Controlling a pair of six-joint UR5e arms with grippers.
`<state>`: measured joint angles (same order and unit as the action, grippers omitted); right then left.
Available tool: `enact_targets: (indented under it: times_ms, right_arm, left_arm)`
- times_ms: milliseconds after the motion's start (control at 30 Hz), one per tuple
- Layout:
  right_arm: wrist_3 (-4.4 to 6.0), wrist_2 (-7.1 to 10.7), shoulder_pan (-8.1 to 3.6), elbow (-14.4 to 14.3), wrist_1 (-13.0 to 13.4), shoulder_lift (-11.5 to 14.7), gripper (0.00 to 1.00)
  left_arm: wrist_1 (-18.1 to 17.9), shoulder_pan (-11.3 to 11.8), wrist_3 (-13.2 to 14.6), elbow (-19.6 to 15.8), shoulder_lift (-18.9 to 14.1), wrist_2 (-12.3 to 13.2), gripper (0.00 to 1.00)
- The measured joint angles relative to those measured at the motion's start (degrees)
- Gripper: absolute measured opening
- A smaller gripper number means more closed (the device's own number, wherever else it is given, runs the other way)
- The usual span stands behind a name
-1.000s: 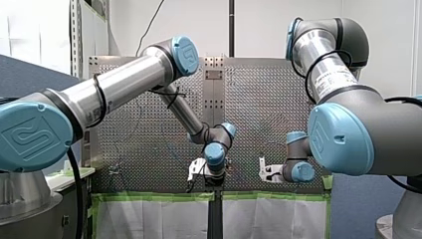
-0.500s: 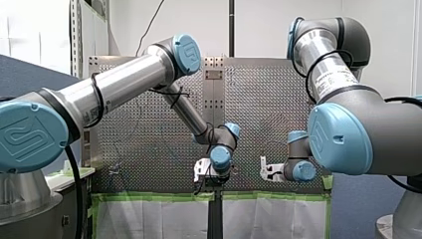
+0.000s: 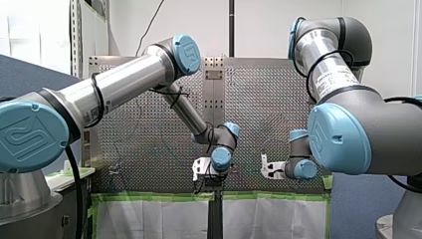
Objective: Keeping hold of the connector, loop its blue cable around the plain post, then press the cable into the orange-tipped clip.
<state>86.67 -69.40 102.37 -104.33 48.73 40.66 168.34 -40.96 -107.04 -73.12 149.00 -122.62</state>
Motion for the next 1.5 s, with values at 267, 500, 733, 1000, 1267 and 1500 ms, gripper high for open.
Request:
enact_targets:
  times_ms: [267, 500, 733, 1000, 1267, 1500]
  right_arm:
    - [0.15, 0.12, -0.01, 0.8, -0.2, 0.0, 0.0]
    - [0.26, 0.14, -0.02, 1.5, -0.2, 0.0, 0.0]
    - [0.27, 0.37, -0.02, 2.0, -0.2, 0.0, 0.0]
    - [0.27, 0.24, -0.09, 2.2, -0.2, 0.0, 0.0]
    - [0.98, 0.0, -0.18, 2.6, -0.2, 0.0, 0.0]
    - [2.98, 0.23, -0.19, 2.6, 0.7, 0.0, 0.0]
  left_arm:
    - [-0.3, 0.7, 0.0, 0.4, 0.0, -0.1, 0.0]
    - [-0.7, 1.2, 0.0, 1.1, -0.1, -0.6, 0.0]
    - [-1.1, 1.4, -0.1, 1.7, -1.4, -1.6, 0.0]
    - [-1.2, 1.6, -0.3, 1.9, -1.7, -1.5, 0.0]
    - [-1.8, 1.8, -0.4, 1.2, -1.7, -0.1, 0.0]
    - [-5.1, 2.2, -0.7, 0.1, -1.6, 1.5, 0.0]
